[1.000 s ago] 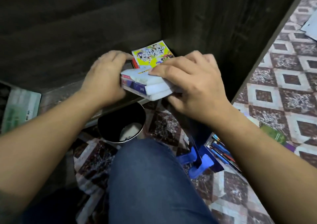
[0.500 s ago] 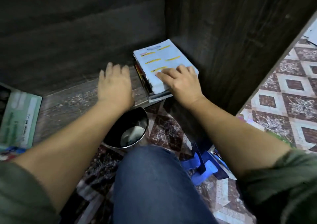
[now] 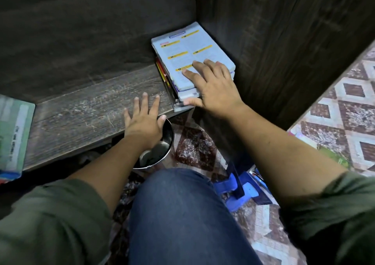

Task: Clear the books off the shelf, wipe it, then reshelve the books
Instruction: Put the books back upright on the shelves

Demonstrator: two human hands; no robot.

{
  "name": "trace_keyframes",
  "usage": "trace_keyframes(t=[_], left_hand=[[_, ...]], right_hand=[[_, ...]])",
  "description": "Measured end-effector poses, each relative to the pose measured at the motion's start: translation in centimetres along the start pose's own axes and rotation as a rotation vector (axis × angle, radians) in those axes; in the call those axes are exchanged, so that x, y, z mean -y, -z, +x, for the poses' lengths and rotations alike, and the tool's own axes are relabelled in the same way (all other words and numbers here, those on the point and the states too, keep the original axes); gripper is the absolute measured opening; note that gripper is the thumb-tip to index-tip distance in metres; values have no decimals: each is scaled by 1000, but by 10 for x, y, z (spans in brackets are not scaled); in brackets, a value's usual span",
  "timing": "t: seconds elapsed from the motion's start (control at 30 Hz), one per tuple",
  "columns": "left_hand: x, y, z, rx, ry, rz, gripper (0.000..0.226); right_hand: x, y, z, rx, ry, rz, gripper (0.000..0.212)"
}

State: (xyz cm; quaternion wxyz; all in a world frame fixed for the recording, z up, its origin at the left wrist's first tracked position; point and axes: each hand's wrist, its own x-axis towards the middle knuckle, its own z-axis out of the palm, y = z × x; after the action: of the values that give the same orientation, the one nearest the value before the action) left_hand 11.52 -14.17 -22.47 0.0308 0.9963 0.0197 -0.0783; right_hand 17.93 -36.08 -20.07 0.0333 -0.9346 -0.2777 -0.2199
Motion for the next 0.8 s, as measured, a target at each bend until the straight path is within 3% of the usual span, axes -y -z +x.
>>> trace_keyframes(t=[0.17,0.3,0.4,0.5,0.57,0.67,0.8], left_hand=[[0,-2,0,-19,2,-1,59],[-2,3,-1,2,16,23,62],[-22,13,-8,186,154,131,81],[-75,20,-31,346,252,390,103],[-123,19,-52,370,23,522,91],[-188,9,-76,363,-470,472,62],[-266,-22,-84,507,-816,396,56]], right_hand=[[3,3,1,66,-36,23,80],[14,11,-38,-59,-122,93,63],[19,8,-109,-111,-170,232,52],[11,-6,-193,96,-222,368,33],[-1,-14,-244,256,-342,403,31],[-26,-15,-297,397,-590,390,26],[-73,-21,-334,547,-825,238,29]])
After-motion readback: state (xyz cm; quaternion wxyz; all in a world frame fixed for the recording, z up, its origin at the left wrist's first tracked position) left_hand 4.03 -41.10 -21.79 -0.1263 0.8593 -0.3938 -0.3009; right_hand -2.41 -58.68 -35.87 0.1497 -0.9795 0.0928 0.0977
